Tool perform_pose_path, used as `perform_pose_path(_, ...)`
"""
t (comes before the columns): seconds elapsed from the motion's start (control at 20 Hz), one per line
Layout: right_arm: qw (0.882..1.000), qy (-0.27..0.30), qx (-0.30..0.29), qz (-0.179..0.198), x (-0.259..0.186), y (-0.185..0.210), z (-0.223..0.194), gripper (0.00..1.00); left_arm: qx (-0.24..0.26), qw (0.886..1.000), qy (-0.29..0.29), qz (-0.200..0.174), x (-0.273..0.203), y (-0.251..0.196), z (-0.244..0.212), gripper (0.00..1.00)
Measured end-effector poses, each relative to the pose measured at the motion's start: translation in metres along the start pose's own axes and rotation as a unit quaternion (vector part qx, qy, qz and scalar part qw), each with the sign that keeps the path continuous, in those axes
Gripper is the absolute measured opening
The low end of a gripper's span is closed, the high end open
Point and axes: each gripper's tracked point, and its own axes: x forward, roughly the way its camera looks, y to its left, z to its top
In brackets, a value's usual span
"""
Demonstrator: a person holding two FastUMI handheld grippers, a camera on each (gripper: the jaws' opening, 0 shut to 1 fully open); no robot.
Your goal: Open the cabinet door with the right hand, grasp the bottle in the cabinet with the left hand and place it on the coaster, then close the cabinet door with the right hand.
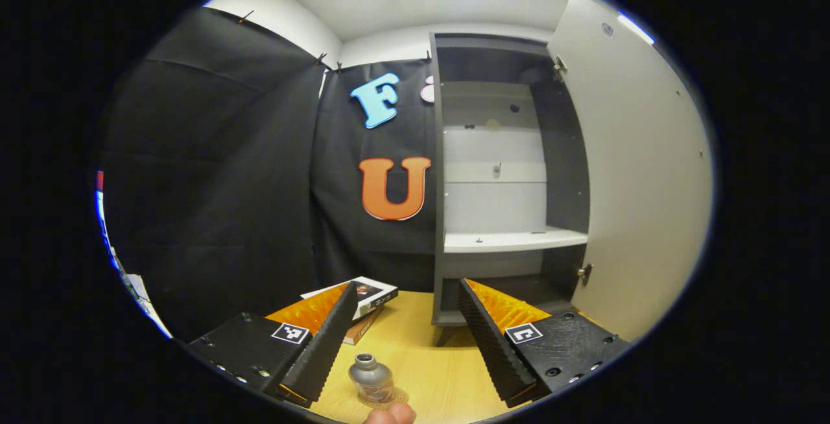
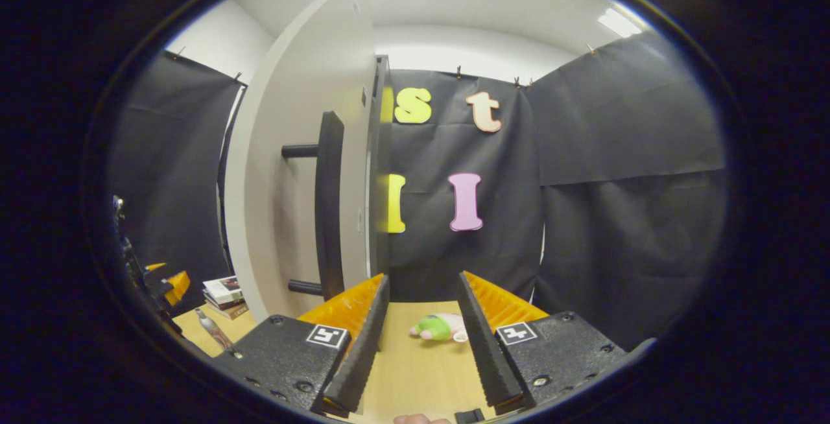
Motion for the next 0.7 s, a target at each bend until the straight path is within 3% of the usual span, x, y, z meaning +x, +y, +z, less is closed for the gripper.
perform_pose_path(0.35,0.996,-0.008,0.067,0.059,0.004,0.036,-0.003,0.69,0.001,0.998,-0.018,-0.058,-0.018,-0.04,0.038,0.94)
perform_pose_path(0.7,0.987,-0.008,0.041,0.154,0.007,0.122,-0.002,0.69,0.005,0.998,-0.003,-0.064,-0.024,-0.035,0.018,0.94)
